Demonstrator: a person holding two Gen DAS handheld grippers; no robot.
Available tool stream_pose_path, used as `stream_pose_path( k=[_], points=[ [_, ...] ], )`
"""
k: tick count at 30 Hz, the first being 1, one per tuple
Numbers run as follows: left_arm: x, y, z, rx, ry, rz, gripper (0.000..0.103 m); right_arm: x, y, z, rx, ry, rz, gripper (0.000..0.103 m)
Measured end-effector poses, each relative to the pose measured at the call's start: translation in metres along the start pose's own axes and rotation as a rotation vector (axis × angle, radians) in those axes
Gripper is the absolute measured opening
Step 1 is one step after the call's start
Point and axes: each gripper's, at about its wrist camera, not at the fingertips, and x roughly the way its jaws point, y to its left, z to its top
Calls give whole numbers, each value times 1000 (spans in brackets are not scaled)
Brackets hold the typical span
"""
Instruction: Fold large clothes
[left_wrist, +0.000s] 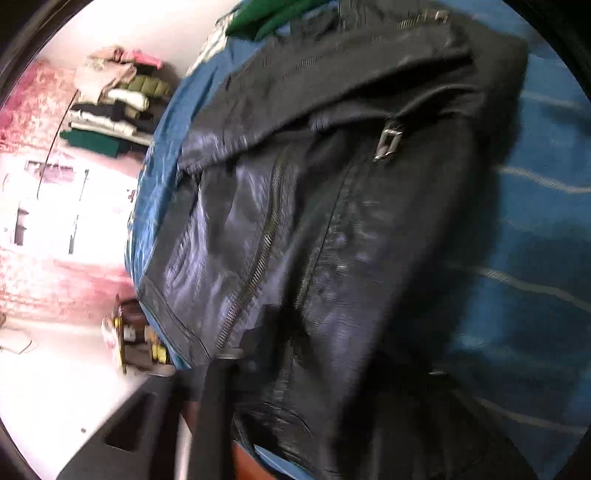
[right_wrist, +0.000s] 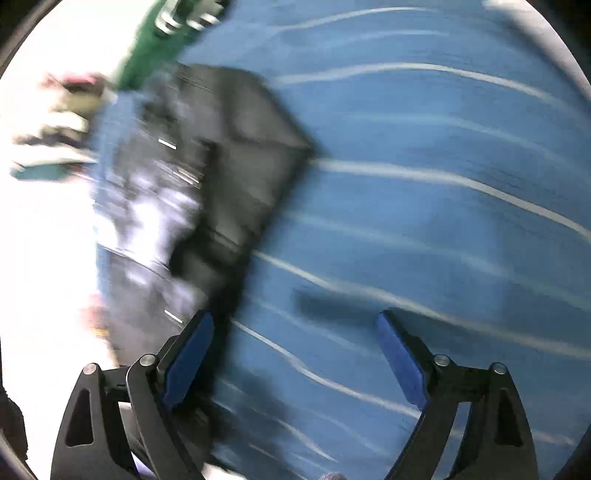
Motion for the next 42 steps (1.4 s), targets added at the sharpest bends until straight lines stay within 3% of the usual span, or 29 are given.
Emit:
stream_pose_path(
  k=[4,7,8,10,11,15,20,22,26,28,29,31,33,35,36,38,40,41,42],
  points=[
    [-16,14,3,-10,-36,-61,8,38,10,27,105,9,245,94],
    [-17,30,7,-24,-48,-113,9,70,15,35,217,35,308,92],
    [-16,38,9,-27,-55,-125,9,76,18,36,259,25,320,66],
    [-14,49,11,-38,-57,-170,9,70,17,42,322,11,304,33],
    [-13,59,14,-49,-56,-195,9,87,29,31,336,-3,301,27],
    [-8,98,21,-98,-35,-317,10,53,91,32,267,-49,198,21],
    [14,186,31,-236,22,-513,13,30,214,40,124,-74,51,21],
    [31,211,33,-280,50,-579,14,42,263,47,88,-66,-11,21],
    [98,265,35,-408,128,-725,18,106,345,55,16,-1,-182,21],
    [135,290,31,-494,156,-759,27,145,375,65,-17,26,-269,23],
    [157,300,26,-547,183,-770,29,156,383,64,-33,46,-302,29],
    [203,321,11,-653,256,-770,51,207,404,75,-52,98,-347,42],
    [229,335,-2,-711,298,-743,64,257,415,81,-92,182,-398,57],
    [242,349,-15,-767,305,-718,65,286,425,89,-119,221,-356,73],
    [243,352,-17,-773,302,-710,65,286,429,90,-142,228,-329,75],
    [236,350,-18,-764,278,-700,65,271,431,93,-178,236,-188,76],
    [230,337,-13,-727,260,-678,65,235,415,94,-191,230,-37,76],
    [227,322,-8,-698,259,-681,66,209,399,96,-185,201,-10,76],
    [228,316,-5,-688,269,-680,66,187,381,100,-173,161,-39,76]
  ],
)
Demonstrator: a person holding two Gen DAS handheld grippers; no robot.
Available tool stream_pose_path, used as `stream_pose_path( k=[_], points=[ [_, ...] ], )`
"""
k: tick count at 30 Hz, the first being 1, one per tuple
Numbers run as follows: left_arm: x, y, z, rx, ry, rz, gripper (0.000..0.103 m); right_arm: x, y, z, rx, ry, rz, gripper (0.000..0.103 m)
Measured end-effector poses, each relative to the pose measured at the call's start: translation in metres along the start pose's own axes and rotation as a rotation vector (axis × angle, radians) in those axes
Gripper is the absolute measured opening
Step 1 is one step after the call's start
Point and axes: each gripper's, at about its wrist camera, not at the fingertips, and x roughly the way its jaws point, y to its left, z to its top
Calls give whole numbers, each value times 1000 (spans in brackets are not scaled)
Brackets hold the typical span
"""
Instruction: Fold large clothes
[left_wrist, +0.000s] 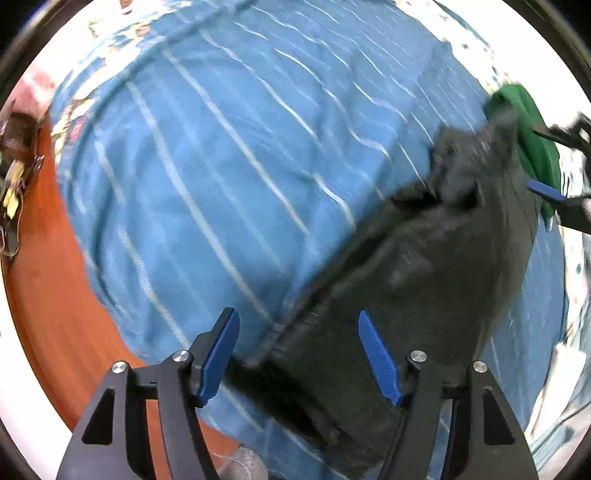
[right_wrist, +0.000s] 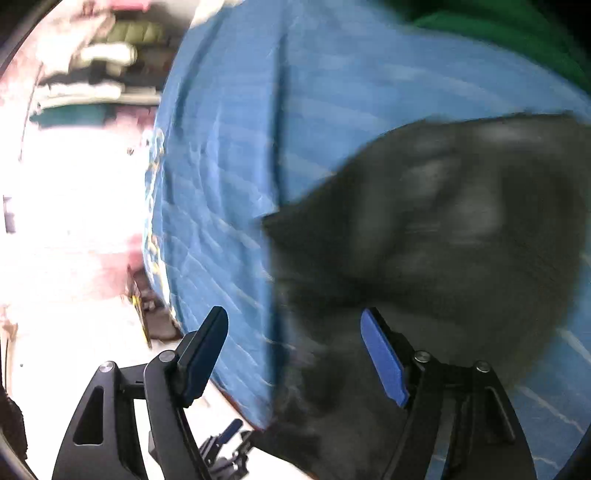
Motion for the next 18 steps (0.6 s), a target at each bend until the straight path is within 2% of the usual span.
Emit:
stream_pose_path(
  k=[3,5,6,8,9,10,12,13,14,15,18],
  points=[
    [27,-19,-12,1,21,102,65,-59,-76,-7,73,-127,-181,76],
    [41,-28,-19,33,7,170,66,-70,-129,-6,138,-138,-231,76],
    [44,-31,-20,41,2,181,66,-67,-152,-3,162,-129,-209,76],
    [44,-33,-21,37,1,179,67,-51,-189,6,185,-96,-95,76],
    [44,-35,-22,40,3,179,67,-39,-201,10,192,-79,-11,76],
    [44,-37,-22,46,3,179,67,-23,-208,17,187,-53,60,78],
    [43,-37,-21,56,5,181,67,-9,-205,26,134,-72,102,78],
    [42,-39,-21,62,3,190,67,-7,-197,28,76,-97,105,72],
    [38,-39,-21,61,-2,201,67,-8,-193,27,53,-111,107,39],
    [37,-39,-17,55,-5,208,67,-10,-188,23,37,-129,102,28],
    [20,-29,-2,19,-18,237,67,-26,-191,6,107,-197,128,19]
  ],
)
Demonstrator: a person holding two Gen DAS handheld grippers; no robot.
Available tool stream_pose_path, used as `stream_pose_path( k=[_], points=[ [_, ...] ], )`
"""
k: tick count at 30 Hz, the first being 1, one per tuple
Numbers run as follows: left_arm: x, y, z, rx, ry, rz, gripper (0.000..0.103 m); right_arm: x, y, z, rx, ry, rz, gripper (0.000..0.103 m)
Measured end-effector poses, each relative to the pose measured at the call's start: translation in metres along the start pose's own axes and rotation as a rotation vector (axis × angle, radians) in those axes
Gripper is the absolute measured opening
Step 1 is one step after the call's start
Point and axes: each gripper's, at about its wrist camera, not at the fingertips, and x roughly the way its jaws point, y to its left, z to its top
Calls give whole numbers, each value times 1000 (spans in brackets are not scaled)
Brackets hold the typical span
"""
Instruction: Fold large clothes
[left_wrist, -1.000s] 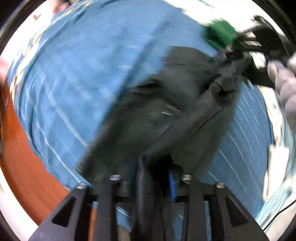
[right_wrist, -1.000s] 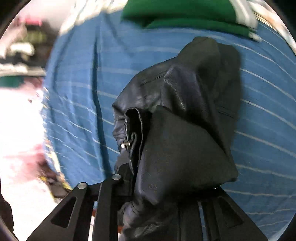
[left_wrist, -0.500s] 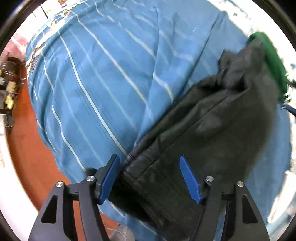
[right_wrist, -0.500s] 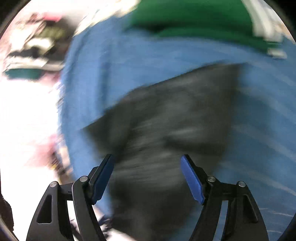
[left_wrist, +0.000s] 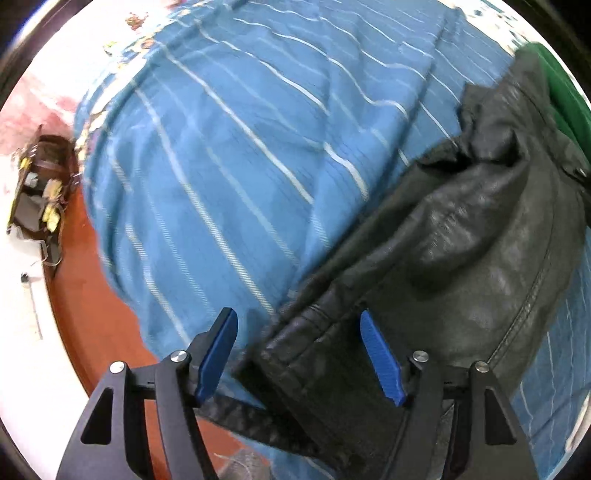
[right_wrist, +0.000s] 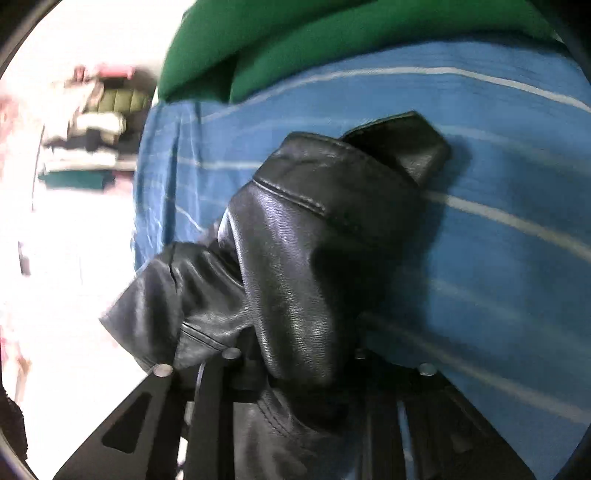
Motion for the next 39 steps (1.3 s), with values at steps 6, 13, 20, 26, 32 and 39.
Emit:
stream_pose_path(
  k=[6,13,20,26,32,39],
  points=[
    [-45,27,3,-121,-65,-11,67,-117,-56,-83,329,-260,58,17],
    [-46,-14,3,-87,-51,-133,67,-237,-171,-266,730,-338,-153,27],
    [-14,-93,25,125,-31,-192,67,-278,-212,-312,708,-181,-233,60],
    [4,-135,27,263,-100,-94,15,-314,-175,-308,520,-128,-394,60],
    [-26,-114,24,205,-174,-136,8,-319,-102,-243,182,-158,-504,82],
    [-32,-103,29,123,-164,-211,7,-210,-28,-121,-314,32,-452,85]
  ],
)
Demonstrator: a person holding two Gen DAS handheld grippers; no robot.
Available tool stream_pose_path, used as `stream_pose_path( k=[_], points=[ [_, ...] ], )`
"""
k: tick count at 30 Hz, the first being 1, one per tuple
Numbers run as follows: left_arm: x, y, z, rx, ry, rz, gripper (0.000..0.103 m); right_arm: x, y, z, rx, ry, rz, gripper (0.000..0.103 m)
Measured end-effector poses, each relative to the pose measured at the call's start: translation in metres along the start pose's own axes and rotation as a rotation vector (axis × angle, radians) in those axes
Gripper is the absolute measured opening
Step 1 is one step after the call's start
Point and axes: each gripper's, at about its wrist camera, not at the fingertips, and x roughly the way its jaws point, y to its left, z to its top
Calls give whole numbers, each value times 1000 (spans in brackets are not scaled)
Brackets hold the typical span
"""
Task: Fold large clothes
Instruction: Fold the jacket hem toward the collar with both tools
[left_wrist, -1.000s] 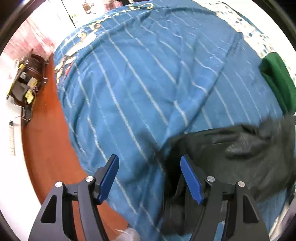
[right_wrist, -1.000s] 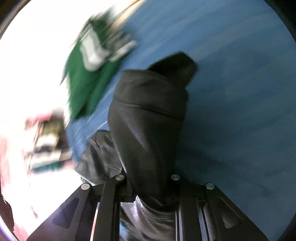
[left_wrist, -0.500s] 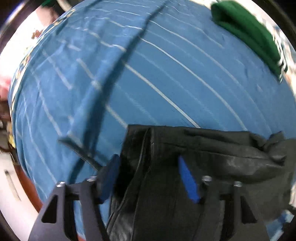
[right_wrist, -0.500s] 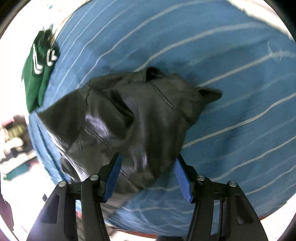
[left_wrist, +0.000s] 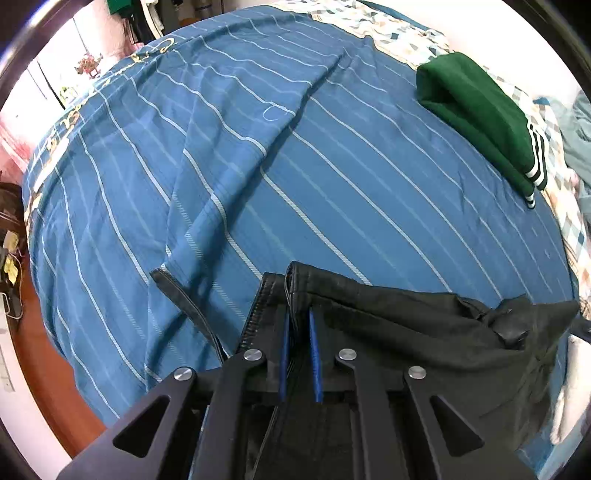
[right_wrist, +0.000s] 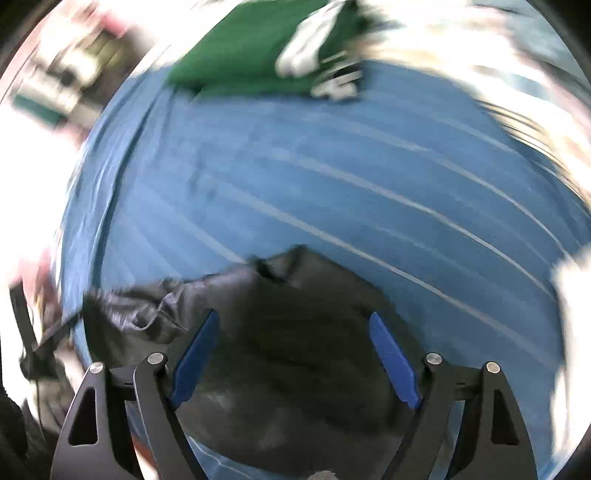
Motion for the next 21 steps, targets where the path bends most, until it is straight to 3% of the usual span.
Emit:
stream_pose_path(
  k=[1,2,3,5,9,13,15,18,19,21],
  points=[
    [2,2,1,-8,5,-5,7,13,6,9,-42,48,14,81],
    [5,3,4,-13,11,-6,7,27,13,17,-93,92,37,44],
    [8,6,4,-29,17,-13,7,35,18,23,-132,101,42,21],
    [13,14,4,-58,30,-26,7,40,14,31,-71,110,80,11],
    [32,21,6,-76,52,-45,8,32,-12,38,181,21,171,9],
    [66,20,13,-61,121,-57,15,64,-26,40,322,28,125,7],
    [73,26,19,-96,142,-88,15,83,-33,43,400,80,103,9],
    [65,32,26,-124,175,-129,16,83,-25,55,379,107,70,22],
    [55,34,28,-125,161,-139,16,71,-20,57,365,98,50,30],
    [31,34,31,-87,107,-69,15,47,-7,57,314,41,-16,44]
  ],
)
